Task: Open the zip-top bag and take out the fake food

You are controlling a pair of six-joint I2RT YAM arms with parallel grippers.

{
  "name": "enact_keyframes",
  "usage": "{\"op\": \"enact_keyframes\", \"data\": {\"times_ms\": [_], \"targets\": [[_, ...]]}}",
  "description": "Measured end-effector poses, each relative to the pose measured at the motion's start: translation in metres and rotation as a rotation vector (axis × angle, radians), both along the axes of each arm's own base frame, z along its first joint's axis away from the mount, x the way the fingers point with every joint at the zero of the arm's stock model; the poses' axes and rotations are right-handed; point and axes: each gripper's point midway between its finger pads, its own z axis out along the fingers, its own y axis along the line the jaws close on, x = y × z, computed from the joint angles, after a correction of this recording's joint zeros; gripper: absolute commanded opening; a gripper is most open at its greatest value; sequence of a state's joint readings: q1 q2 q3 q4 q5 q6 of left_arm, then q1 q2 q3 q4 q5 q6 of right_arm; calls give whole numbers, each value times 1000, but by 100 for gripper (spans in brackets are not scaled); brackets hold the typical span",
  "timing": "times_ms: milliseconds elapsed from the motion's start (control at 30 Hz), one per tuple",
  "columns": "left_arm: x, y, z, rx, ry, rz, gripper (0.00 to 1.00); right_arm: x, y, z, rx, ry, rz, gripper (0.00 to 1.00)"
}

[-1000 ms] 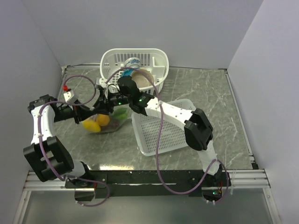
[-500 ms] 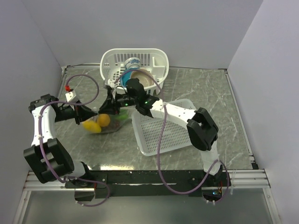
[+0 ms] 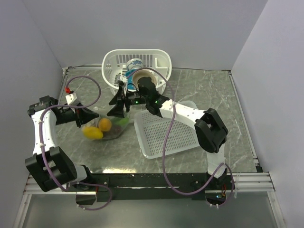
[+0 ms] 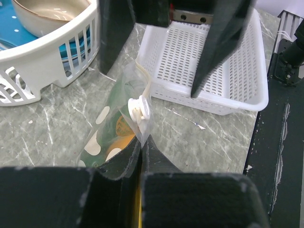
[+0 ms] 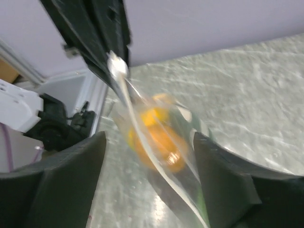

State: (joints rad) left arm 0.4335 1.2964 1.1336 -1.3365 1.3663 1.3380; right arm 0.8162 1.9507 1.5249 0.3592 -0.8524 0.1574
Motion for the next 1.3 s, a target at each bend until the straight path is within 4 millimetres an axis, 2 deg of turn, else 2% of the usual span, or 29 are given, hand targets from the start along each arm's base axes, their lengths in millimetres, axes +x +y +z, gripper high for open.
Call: {"op": "enact_keyframes", "data": {"times_ms": [133,233,300,500,733,1000,1300], "targets": [[0,-1,0,0,0,-3,7,-14,11,25,50,-21,55,100],[0,-1,0,1,1,-5,8,-24,19,43,95,-47,101,95],[0,-2,0,1,1,-6,8,-30,24,49,111,-51,131,93],[-1,-2,0,-5,11,-6,8,-27,35,43,110,-36,157,82],[-1,-3,0,-5,14,-7,8,-25,41,27,86,6,168,61],[-1,-3,0,-5,15,-7,9,-26,41,29,89,21,175,57],[-1,-3,0,-4,14,-7,9,-27,40,29,90,21,181,38]]}}
